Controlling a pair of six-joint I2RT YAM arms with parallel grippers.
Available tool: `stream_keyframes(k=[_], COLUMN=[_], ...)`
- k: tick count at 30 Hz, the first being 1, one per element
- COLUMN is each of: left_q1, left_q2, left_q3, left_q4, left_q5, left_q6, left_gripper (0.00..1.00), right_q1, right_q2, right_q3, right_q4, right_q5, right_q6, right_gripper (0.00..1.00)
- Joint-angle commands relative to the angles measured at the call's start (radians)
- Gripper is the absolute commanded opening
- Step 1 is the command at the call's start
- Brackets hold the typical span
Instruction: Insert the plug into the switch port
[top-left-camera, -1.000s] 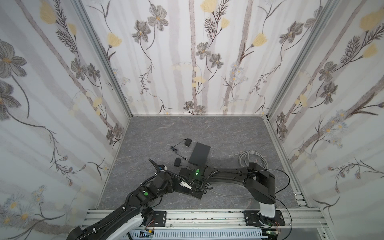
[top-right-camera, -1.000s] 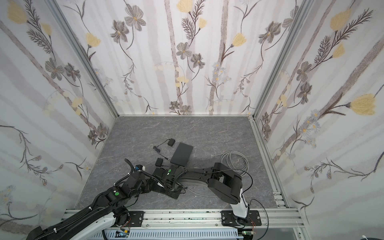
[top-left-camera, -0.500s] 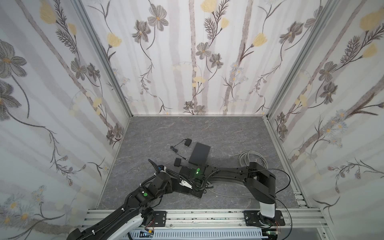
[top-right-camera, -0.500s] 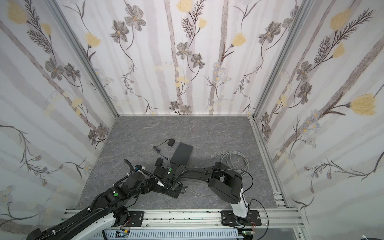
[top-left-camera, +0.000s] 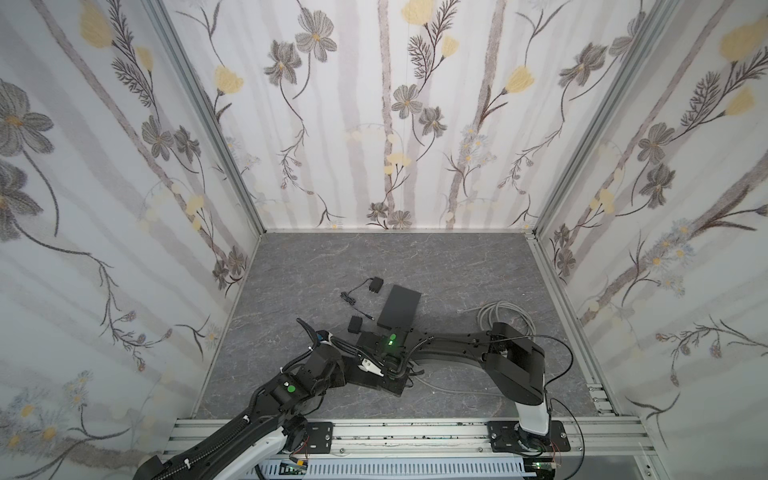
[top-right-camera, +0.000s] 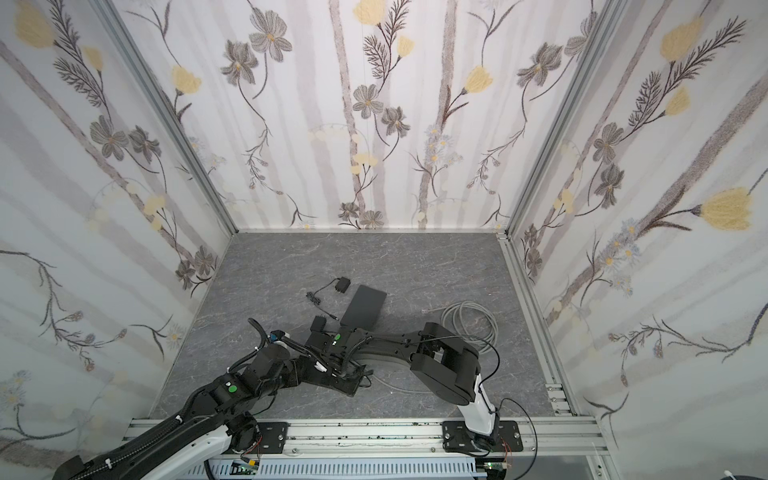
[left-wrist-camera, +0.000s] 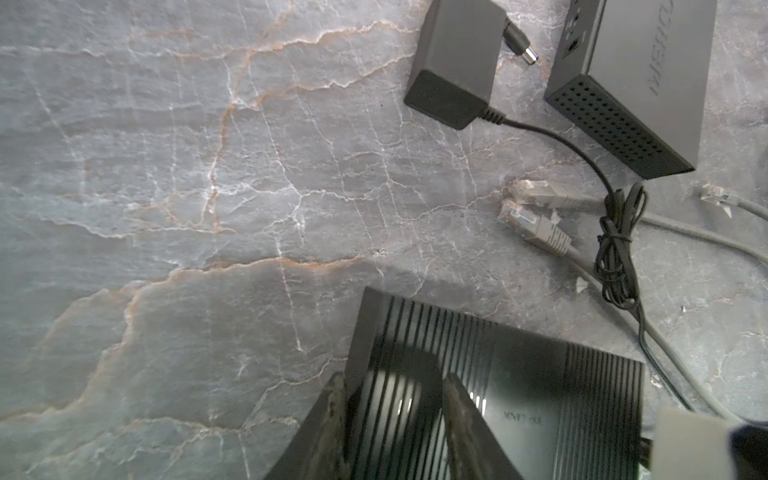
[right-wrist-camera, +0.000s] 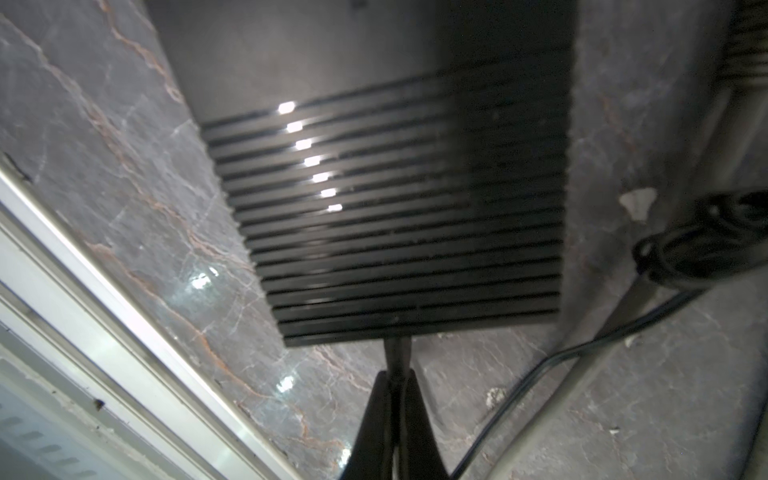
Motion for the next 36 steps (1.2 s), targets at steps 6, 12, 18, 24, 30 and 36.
stream_keyframes(k=[6, 12, 18, 24, 30, 36], left_q1=[-0.006, -0.006, -0.006, -0.005, -0.002, 0.008], left_q2=[0.024, 0.014, -0.009, -0.03, 0.029, 0.119], left_q3=[-0.008, -0.014, -0.004, 0.033, 0.078, 0.134], left_q4=[0.111, 0.114, 0.082, -0.007, -0.053, -0.018], left_q5=[0.28, 0.281, 0.288, 0.217, 0.156, 0.121], left_q6=[-0.036, -0.041, -0.039, -0.04, -0.031, 0.007], left_gripper=[0.37, 0.37, 0.38, 0.44, 0.47, 0.48], right_q1=[-0.003, -0.013, -0.013, -0.019, -0.016, -0.016], right_q2=[0.012, 0.017, -0.017, -0.134, -0.176, -0.191], right_q3=[0.088, 0.085, -0.042, -0.248, -0.308, -0.316], right_q4=[1.165, 1.264, 1.246, 1.234, 1.137, 1.028], right_q5=[-0.154, -0.182, -0.151, -0.118, -0.097, -0.091], right_q6=[-0.059, -0.008, 0.022, 0.019, 0.006, -0.054], right_gripper=[0.0, 0.0, 0.0, 0.0, 0.0, 0.0])
